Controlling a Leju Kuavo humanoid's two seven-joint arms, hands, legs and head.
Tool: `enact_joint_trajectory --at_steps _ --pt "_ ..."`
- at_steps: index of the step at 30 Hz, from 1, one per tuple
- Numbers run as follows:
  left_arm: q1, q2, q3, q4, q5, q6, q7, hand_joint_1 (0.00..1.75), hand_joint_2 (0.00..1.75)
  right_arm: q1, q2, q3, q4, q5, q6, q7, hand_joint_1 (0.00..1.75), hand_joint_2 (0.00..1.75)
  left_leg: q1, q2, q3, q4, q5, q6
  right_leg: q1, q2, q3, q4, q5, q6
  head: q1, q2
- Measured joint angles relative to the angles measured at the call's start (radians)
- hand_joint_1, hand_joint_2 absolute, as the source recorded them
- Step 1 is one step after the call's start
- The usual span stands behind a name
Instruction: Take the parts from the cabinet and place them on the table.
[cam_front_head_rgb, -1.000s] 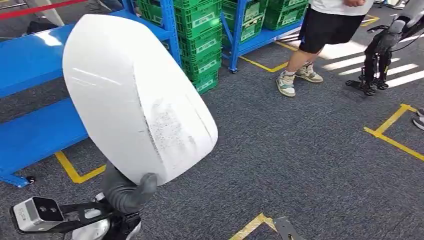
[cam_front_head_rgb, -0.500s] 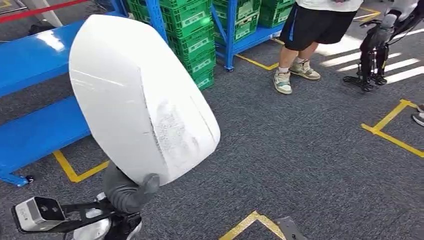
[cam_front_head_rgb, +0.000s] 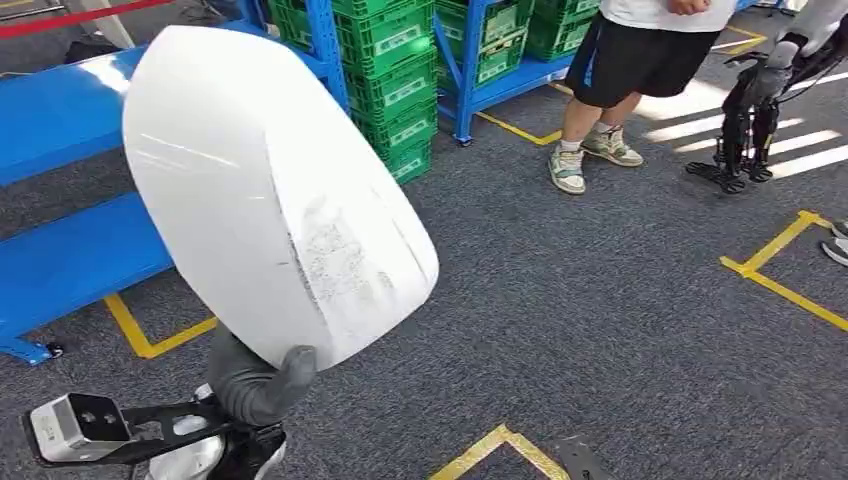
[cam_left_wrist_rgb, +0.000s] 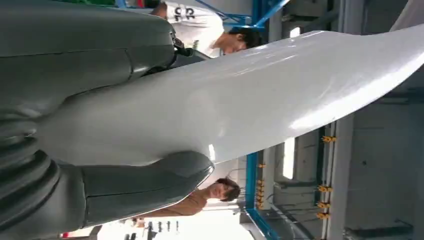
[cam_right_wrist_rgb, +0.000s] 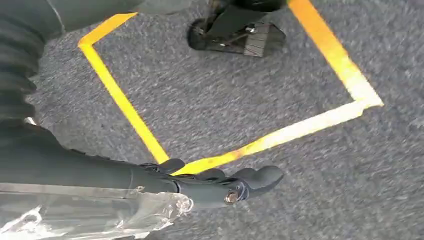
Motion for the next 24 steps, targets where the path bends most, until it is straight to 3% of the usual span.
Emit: enact_joint_trajectory --at_steps 1,2,4,6,7,9,10,11,13,14,15,16,18,19,21,22,24 --pt "0.0 0.0 0.0 0.0 -0.002 0.0 -0.006 1.75 1.75 -0.002 0.004 0.0 0.001 0.001 -0.001 0.005 0.0 1.75 -0.005 -0.002 -0.004 0.006 -0.002 -0.01 0.007 0.013 0.01 -0.012 -0.007 -0.013 0.008 0.0" --pt "0.0 0.0 0.0 0.0 -0.006 0.0 -0.01 1.75 1.75 -0.002 0.004 0.0 0.0 0.002 -0.002 0.011 0.0 1.75 -0.006 -0.002 -0.004 0.002 0.003 -0.017 0.007 0.015 0.006 -0.01 -0.005 -0.03 0.004 0.0" --pt "0.0 0.0 0.0 0.0 -0.021 0.0 -0.013 1.75 1.75 0.001 0.004 0.0 0.0 0.004 -0.002 0.021 0.0 1.75 -0.002 -0.002 0.0 -0.011 0.011 -0.029 0.012 0.015 0.001 -0.008 -0.003 -0.047 0.002 0.0" --pt "-0.001 0.001 -0.002 -0.001 -0.028 0.0 -0.017 1.75 1.75 0.0 0.004 0.0 0.0 0.006 -0.002 0.026 0.0 1.75 -0.001 0.0 -0.006 0.004 -0.009 -0.035 0.009 0.015 0.002 -0.013 0.002 -0.065 0.0 0.0" --pt "-0.001 0.002 -0.003 -0.002 -0.032 -0.001 -0.021 1.75 1.75 0.0 0.004 0.0 0.0 0.009 -0.002 0.027 0.0 1.75 -0.003 0.0 -0.028 0.054 -0.043 -0.035 0.009 0.015 0.002 -0.014 0.002 -0.072 -0.003 0.0" --pt "-0.002 0.003 -0.006 -0.002 -0.034 -0.002 -0.024 1.75 1.75 -0.001 0.004 0.001 0.0 0.013 -0.002 0.03 0.0 1.75 -0.008 0.0 -0.108 0.22 -0.121 -0.033 0.014 0.012 0.0 -0.014 0.002 -0.079 -0.003 0.0" --pt "-0.002 0.003 -0.007 -0.002 -0.035 -0.003 -0.026 1.75 1.75 -0.001 0.004 0.001 0.0 0.013 -0.002 0.033 0.0 1.75 -0.009 0.0 -0.141 0.286 -0.141 -0.031 0.018 0.011 -0.001 -0.014 0.002 -0.081 -0.003 0.0" --pt "-0.003 0.003 -0.008 -0.002 -0.037 -0.004 -0.027 1.75 1.75 0.0 0.004 0.001 0.0 0.014 -0.002 0.033 0.0 1.75 -0.011 0.0 -0.152 0.303 -0.135 -0.027 0.02 0.011 -0.001 -0.014 0.002 -0.083 -0.003 0.0" --pt "-0.004 0.004 -0.013 -0.003 -0.042 -0.004 -0.027 1.75 1.75 -0.001 0.004 0.002 0.0 0.014 -0.002 0.033 0.0 1.75 -0.017 0.0 -0.114 0.221 -0.067 -0.015 0.025 0.013 0.002 -0.014 0.002 -0.083 -0.003 0.0" --pt "-0.006 0.004 -0.016 -0.005 -0.043 -0.004 -0.027 1.75 1.75 -0.002 0.004 0.002 0.0 0.014 -0.002 0.033 0.0 1.75 -0.021 0.0 -0.068 0.131 -0.02 -0.006 0.026 0.014 0.004 -0.014 0.002 -0.083 -0.003 0.0" --pt "-0.007 0.004 -0.018 -0.006 -0.043 -0.004 -0.027 1.75 1.75 -0.003 0.004 0.002 0.0 0.014 -0.002 0.033 0.0 1.75 -0.026 0.0 -0.027 0.052 0.011 0.004 0.026 0.014 0.005 -0.014 0.001 -0.082 -0.003 0.0" --pt "-0.01 0.005 -0.02 -0.007 -0.043 -0.004 -0.028 1.75 1.75 -0.004 0.005 0.002 0.0 0.014 -0.001 0.033 0.0 1.75 -0.031 0.0 -0.009 0.011 0.005 0.007 0.036 0.015 0.002 -0.008 -0.002 -0.078 -0.004 0.0" --pt "-0.011 0.005 -0.022 -0.009 -0.043 -0.004 -0.029 1.75 1.75 -0.004 0.005 0.002 0.0 0.014 -0.001 0.033 0.0 1.75 -0.029 -0.002 -0.01 0.0 0.002 0.003 0.034 0.012 -0.003 -0.012 0.001 -0.07 -0.001 0.0" --pt "-0.011 0.005 -0.022 -0.009 -0.043 -0.004 -0.03 1.75 1.75 -0.004 0.005 0.002 0.0 0.014 -0.001 0.034 0.0 1.75 -0.031 -0.003 -0.011 0.0 0.003 0.007 0.031 0.011 -0.001 -0.017 0.003 -0.066 -0.003 0.0" --pt "-0.011 0.003 -0.022 -0.01 -0.043 -0.004 -0.03 1.75 1.75 -0.005 0.004 0.002 0.0 0.014 -0.001 0.034 0.0 1.75 -0.02 -0.002 -0.004 -0.01 0.01 0.017 0.033 0.01 -0.006 -0.006 -0.007 -0.055 -0.003 0.0" --pt "-0.012 0.003 -0.023 -0.011 -0.043 -0.004 -0.03 1.75 1.75 -0.006 0.004 0.002 0.0 0.014 -0.001 0.034 0.0 1.75 -0.017 0.0 -0.003 -0.01 0.008 0.021 0.032 0.006 -0.024 0.035 -0.036 -0.047 0.008 0.0" --pt "-0.012 0.003 -0.023 -0.011 -0.045 -0.005 -0.03 1.75 1.75 -0.007 0.004 0.002 0.0 0.014 0.0 0.034 0.0 1.75 -0.017 0.001 -0.003 -0.01 0.009 0.023 0.026 0.004 -0.094 0.183 -0.107 -0.037 0.009 0.0"
